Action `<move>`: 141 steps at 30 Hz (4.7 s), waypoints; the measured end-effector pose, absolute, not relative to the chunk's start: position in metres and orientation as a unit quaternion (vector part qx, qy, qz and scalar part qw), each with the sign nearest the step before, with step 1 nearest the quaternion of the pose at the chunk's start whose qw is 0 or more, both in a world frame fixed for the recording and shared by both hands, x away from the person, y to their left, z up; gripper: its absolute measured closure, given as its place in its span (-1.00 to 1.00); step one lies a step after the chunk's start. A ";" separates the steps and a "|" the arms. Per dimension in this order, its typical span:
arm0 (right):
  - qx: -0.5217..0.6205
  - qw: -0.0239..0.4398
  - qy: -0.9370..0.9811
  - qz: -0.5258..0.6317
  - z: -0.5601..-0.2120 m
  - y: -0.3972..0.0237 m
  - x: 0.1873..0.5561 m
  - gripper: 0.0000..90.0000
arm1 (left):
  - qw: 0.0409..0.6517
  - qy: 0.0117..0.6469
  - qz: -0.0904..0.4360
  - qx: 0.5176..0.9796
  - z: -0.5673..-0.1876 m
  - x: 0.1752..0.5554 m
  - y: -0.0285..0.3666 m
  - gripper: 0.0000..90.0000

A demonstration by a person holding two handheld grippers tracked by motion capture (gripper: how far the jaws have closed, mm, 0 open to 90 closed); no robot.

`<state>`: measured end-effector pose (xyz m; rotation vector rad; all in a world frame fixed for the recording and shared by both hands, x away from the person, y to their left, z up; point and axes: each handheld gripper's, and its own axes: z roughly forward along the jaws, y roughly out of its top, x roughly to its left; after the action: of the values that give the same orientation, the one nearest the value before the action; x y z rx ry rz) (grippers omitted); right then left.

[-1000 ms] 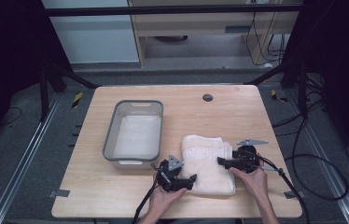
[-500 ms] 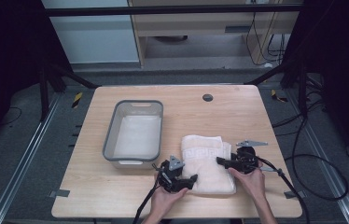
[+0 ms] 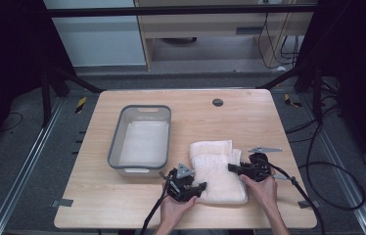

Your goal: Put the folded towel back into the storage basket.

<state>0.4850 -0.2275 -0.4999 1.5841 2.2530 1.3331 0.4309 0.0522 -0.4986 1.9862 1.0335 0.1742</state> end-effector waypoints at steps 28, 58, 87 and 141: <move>0.475 0.073 0.735 0.478 -0.454 -0.228 0.467 0.50 | 0.468 0.394 0.095 0.785 -0.461 0.421 0.067 0.54; 0.436 0.120 0.726 0.517 -0.406 -0.212 0.468 0.50 | 0.481 0.358 0.146 0.787 -0.407 0.423 0.084 0.54; 0.404 0.135 0.733 0.531 -0.364 -0.168 0.480 0.50 | 0.499 0.355 0.173 0.771 -0.374 0.425 0.127 0.53; 0.357 0.140 0.754 0.534 -0.325 -0.071 0.530 0.49 | 0.509 0.412 0.205 0.727 -0.343 0.444 0.213 0.53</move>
<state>0.5299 -0.0710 -0.3251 1.0300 2.1767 1.5429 0.4445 0.2126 -0.3426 1.7525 0.9937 0.4935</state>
